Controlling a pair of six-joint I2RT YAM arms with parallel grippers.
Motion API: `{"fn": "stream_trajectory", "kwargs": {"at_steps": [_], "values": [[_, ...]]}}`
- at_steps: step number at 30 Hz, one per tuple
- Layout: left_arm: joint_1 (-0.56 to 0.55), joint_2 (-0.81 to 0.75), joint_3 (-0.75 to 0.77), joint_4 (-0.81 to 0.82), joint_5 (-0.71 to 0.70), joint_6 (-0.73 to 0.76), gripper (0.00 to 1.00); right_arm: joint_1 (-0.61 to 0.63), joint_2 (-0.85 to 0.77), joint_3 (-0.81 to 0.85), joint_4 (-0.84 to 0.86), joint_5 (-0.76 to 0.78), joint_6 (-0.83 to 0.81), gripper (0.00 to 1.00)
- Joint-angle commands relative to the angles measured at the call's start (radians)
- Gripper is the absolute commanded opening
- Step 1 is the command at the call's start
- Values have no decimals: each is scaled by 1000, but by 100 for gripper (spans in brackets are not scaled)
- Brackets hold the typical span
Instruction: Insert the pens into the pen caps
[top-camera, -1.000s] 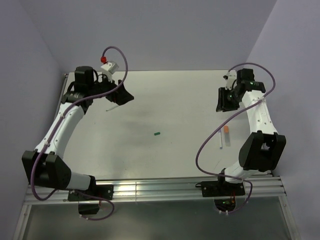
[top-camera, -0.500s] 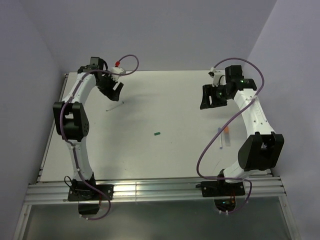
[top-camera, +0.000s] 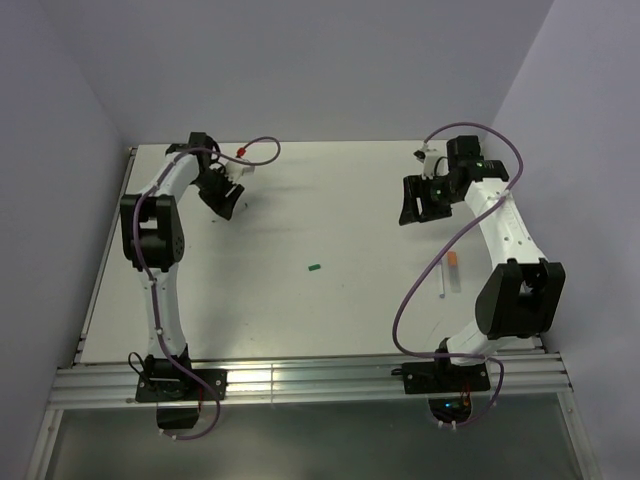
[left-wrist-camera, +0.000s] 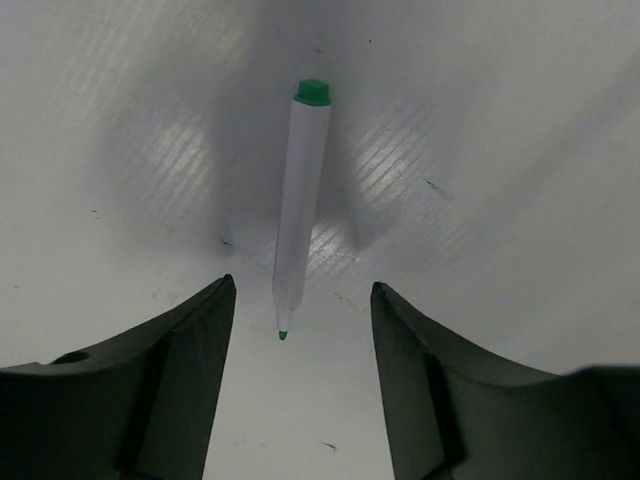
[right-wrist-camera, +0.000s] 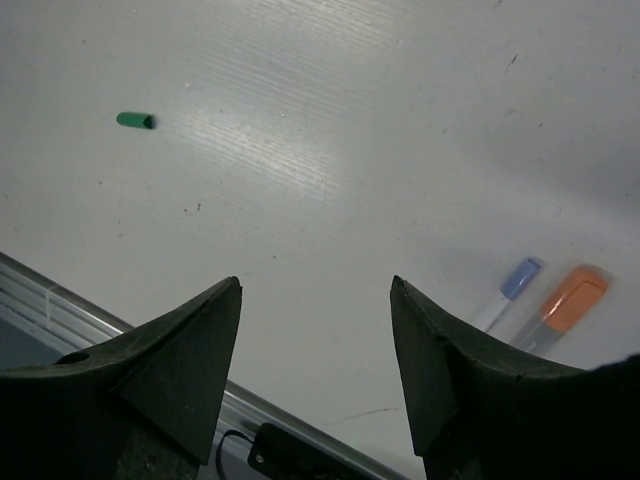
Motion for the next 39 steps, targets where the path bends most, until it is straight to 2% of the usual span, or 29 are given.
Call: {"fn": "stream_trajectory", "kwargs": {"at_steps": [1,3,6,8,9,13,17,20,21,22,23,25,26,27,28,29,30,33,39], "values": [[0,25,-34,32,-16,43,60,-3,13,26,24,-21,1,68],[0,29,-52,44,-12,48,56,-1,24,47,23,-29,5,68],[-6,33,-78,55,-18,59,44,-1,34,69,24,-46,18,68],[-14,11,-111,70,-39,79,32,0,44,87,26,-64,22,68],[-26,0,-164,107,-54,85,21,2,45,93,27,-66,28,68],[-72,-93,-313,174,-117,160,0,8,56,127,61,-98,51,71],[-132,-237,-492,265,-151,250,0,8,68,159,70,-154,53,75],[-178,-419,-612,370,-130,350,0,8,82,171,67,-190,35,82],[-190,-529,-652,404,-130,413,0,8,85,173,66,-203,24,83],[-204,-585,-695,487,-131,450,0,31,87,170,64,-228,19,84],[-237,-642,-788,527,-139,494,0,43,88,165,64,-237,10,84],[-280,-827,-900,640,-136,641,0,83,70,143,76,-266,5,84],[-317,-893,-1022,743,-121,713,0,99,61,127,93,-286,13,84],[-332,-1012,-1083,812,-79,861,0,117,53,113,110,-303,37,84],[-343,-1067,-1146,872,-44,931,0,157,39,93,134,-334,44,84],[-356,-1116,-1255,1006,-9,988,0,181,33,86,141,-348,47,82],[-359,-1198,-1299,1038,80,1096,0,204,28,80,144,-366,47,81],[-366,-1303,-1379,1017,198,1282,0,295,33,72,144,-446,53,75],[-423,-1383,-1436,1026,271,1438,0,462,50,44,145,-513,64,72]]}}
